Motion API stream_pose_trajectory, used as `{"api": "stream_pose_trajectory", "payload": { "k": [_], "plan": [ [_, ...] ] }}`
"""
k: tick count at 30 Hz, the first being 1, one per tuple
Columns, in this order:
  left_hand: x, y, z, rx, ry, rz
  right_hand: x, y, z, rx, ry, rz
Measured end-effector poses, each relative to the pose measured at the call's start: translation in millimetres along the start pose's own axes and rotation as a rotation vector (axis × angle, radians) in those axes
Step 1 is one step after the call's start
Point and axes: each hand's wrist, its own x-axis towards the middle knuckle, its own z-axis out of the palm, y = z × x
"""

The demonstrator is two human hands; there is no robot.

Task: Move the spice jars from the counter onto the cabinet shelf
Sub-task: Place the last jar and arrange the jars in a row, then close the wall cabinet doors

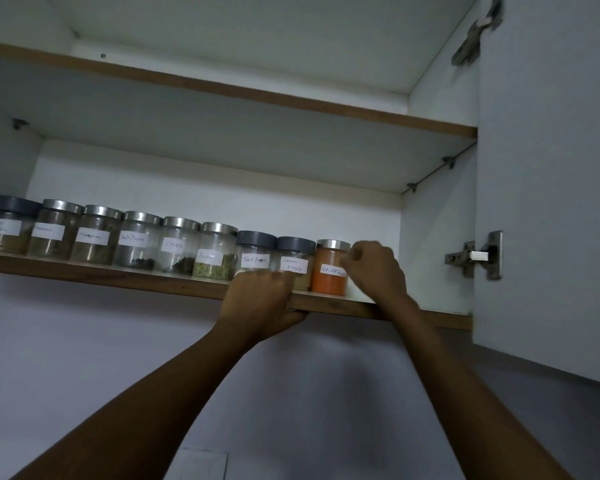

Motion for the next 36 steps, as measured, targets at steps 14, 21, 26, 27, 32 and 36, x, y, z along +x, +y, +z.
{"api": "stream_pose_trajectory", "payload": {
  "k": [14,21,26,27,32,36],
  "plan": [
    [-69.2,-12.8,-26.0,-0.059,-0.12,0.013,-132.2,-4.5,1.5,-0.457,-0.136,-0.2],
    [-94.7,-27.4,-64.1,-0.047,-0.442,-0.136,-140.4,-39.4,-88.2,-0.556,-0.173,-0.161],
    [-90.7,4.6,-100.0,-0.316,-0.315,-0.171,-167.8,-57.1,-163.5,-0.476,0.111,-0.203],
    [-85.4,15.2,-108.4,-0.38,-0.264,-0.15,-172.1,-61.4,-178.4,-0.472,0.158,-0.208],
    [-48.4,88.5,-165.0,-0.613,-0.139,-0.069,-191.1,-81.2,-251.7,-0.523,0.352,-0.268],
    [-28.1,155.1,-213.2,-0.793,-0.051,0.02,-204.8,-87.0,-305.8,-0.61,0.55,-0.318]
  ]
}}
